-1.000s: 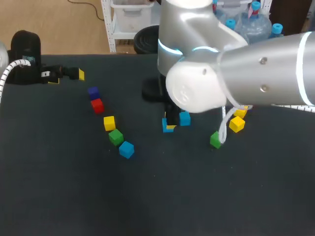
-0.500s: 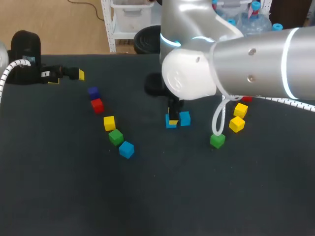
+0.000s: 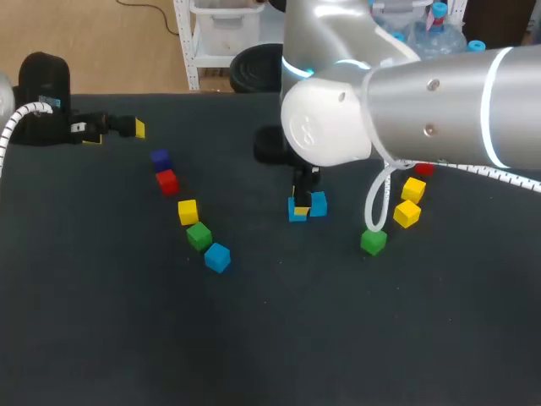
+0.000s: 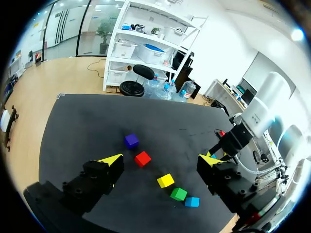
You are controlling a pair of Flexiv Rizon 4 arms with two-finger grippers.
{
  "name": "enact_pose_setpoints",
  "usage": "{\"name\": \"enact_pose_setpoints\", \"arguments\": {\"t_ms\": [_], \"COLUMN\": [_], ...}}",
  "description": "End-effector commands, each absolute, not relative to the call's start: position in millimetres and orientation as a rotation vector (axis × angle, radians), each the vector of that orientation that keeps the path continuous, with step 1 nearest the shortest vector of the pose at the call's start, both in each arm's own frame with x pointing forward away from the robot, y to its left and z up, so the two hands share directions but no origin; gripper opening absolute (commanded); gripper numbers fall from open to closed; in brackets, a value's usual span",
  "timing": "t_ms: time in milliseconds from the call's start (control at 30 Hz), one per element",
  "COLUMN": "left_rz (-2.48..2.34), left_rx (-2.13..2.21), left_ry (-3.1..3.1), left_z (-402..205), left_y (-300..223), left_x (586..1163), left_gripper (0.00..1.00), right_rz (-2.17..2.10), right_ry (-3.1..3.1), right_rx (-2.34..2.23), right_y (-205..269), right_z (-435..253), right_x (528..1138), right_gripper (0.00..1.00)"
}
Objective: Place the blue cubes, place green cubes on the blue cubes, place the yellow cubes on the green cubes, then place the red cubes on the yellow cubes, and place purple cube on the red cubes.
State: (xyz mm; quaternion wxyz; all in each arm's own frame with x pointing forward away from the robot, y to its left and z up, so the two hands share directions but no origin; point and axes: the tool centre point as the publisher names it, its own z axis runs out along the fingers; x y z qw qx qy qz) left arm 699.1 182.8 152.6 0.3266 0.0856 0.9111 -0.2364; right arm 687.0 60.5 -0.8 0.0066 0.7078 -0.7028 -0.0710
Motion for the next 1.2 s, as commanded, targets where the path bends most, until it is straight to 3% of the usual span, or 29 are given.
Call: {"name": "enact_pose_setpoints", "arguments": {"t_ms": [33, 333, 367, 400, 567, 667, 700, 733, 1200], "left_rz": [-0.632, -0.632, -0.632, -0.632, -0.632, -0.632, -0.632, -0.632, -0.632], "left_rx": [0.23, 0.23, 0.23, 0.23, 0.23, 0.23, 0.23, 0.23, 0.23], "left_ry": [2.378, 2.378, 2.378, 2.378, 2.378, 2.378, 2.378, 2.378, 2.378], "left_z": [150.8, 150.8, 150.8, 150.8, 150.8, 150.8, 150.8, 150.8, 150.8], "left_y": [184.8, 184.8, 184.8, 184.8, 184.8, 184.8, 184.8, 184.8, 184.8], "left_x": [699.4, 699.4, 699.4, 699.4, 699.4, 699.4, 699.4, 699.4, 699.4], "left_gripper": [1.0, 1.0, 1.0, 1.0, 1.0, 1.0, 1.0, 1.0, 1.0], "right_rz": [-0.232, -0.247, -0.251, -0.253, -0.25, -0.251, -0.271, -0.287, -0.441], "right_ry": [-2.197, -2.197, -2.198, -2.198, -2.18, -2.179, -2.179, -2.178, -2.294], "right_rx": [2.207, 2.204, 2.203, 2.203, 2.211, 2.208, 2.204, 2.199, 2.284], "right_y": [60.5, 61.7, 62.2, 62.3, 62.0, 61.8, 61.2, 61.0, 60.9], "right_z": [-2.1, -2.3, -1.7, -1.3, -1.1, -1.2, -1.0, -0.3, 52.6], "right_x": [691.9, 693.9, 693.8, 693.6, 692.9, 692.7, 692.5, 691.9, 677.7], "right_gripper": [0.0, 0.0, 0.1, 0.13, 0.18, 0.44, 0.85, 1.0, 1.0]}}
